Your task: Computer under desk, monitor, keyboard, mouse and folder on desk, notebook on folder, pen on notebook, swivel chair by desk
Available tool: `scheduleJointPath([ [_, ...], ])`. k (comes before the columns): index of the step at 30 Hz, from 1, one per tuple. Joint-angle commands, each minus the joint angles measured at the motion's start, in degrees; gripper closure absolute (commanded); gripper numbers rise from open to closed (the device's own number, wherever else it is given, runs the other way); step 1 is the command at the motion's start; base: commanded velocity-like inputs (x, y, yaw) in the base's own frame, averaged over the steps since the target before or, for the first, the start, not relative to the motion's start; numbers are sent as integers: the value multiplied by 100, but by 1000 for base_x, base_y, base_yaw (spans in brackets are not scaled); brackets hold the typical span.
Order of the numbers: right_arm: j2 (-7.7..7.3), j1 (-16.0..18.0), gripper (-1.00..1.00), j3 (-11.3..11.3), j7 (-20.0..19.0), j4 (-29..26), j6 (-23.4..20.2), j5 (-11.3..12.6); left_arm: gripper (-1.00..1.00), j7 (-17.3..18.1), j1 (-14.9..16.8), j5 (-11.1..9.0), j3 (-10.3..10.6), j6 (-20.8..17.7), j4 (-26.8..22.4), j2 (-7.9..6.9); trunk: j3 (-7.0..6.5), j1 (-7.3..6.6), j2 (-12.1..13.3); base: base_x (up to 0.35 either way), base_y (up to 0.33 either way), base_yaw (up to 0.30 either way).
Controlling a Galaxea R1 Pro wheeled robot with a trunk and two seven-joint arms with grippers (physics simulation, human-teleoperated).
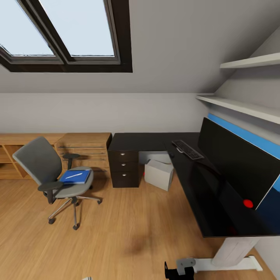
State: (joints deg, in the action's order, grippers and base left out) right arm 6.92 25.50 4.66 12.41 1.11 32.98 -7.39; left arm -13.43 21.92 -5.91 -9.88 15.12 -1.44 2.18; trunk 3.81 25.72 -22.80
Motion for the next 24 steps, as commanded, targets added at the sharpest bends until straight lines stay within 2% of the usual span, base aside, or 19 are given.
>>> scheduleJointPath([
  [1, 2, 8, -100, 43, 60, 12, 7, -39, -100, 6, 5, -59, 1, 26, 4, 1, 12, 6, -12, 299, 165, -6],
  [8, 2, 8, -100, 43, 60, 12, 7, -43, -100, 5, 5, -59, 1, 20, 5, 1, -24, 6, -12, 315, 98, -1],
  [24, 2, 8, -100, 43, 60, 12, 7, -45, -100, 0, 5, -59, -3, 18, 7, 1, -168, 6, -12, 323, 10, 0],
])
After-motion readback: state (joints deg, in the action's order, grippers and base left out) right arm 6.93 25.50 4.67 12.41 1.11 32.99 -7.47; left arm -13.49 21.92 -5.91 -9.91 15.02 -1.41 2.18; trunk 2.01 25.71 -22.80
